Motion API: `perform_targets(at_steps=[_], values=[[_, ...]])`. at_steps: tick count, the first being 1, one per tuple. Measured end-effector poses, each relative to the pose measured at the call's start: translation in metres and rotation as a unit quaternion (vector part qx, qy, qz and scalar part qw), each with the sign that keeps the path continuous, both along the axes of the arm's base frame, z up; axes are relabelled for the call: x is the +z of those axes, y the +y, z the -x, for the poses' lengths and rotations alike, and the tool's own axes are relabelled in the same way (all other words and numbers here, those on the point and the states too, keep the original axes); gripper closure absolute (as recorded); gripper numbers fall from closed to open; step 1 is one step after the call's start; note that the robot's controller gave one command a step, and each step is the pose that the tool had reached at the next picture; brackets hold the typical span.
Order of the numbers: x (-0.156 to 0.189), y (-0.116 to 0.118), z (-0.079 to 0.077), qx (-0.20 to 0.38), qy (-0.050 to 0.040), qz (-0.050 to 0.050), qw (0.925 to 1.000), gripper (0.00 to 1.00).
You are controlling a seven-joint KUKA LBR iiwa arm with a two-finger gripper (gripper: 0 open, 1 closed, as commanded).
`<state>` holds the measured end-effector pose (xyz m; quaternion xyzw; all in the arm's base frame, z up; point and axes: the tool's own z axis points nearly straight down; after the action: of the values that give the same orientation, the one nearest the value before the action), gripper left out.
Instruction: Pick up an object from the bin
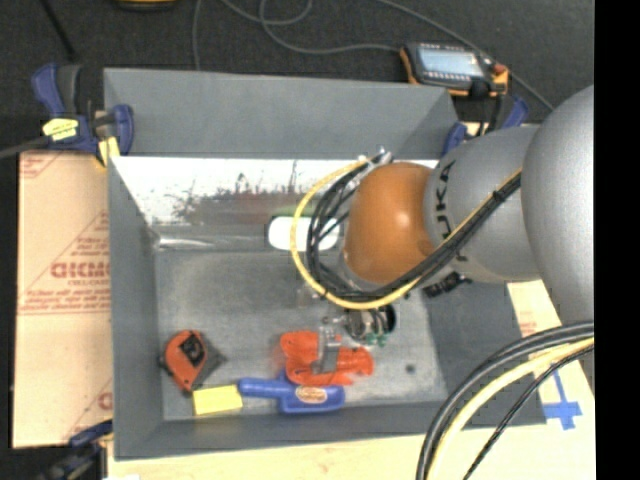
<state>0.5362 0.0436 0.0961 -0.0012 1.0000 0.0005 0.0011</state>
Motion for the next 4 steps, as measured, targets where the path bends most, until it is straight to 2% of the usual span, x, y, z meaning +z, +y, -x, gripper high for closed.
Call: perform_targets(at_steps=[1, 2, 3, 4], values=[[0.0, 0.0, 0.0, 0.0, -0.0002, 0.0, 1.0, 0.0], [-0.009, 0.002, 0.007, -0.052, -0.0021, 0.0, 0.9986, 0.0], [-0.023, -0.029, 0.039, -0.046, -0.0018, 0.0, 0.9989, 1.0], [-0.023, -0.029, 0.039, -0.047, -0.0018, 0.0, 0.9989, 1.0]])
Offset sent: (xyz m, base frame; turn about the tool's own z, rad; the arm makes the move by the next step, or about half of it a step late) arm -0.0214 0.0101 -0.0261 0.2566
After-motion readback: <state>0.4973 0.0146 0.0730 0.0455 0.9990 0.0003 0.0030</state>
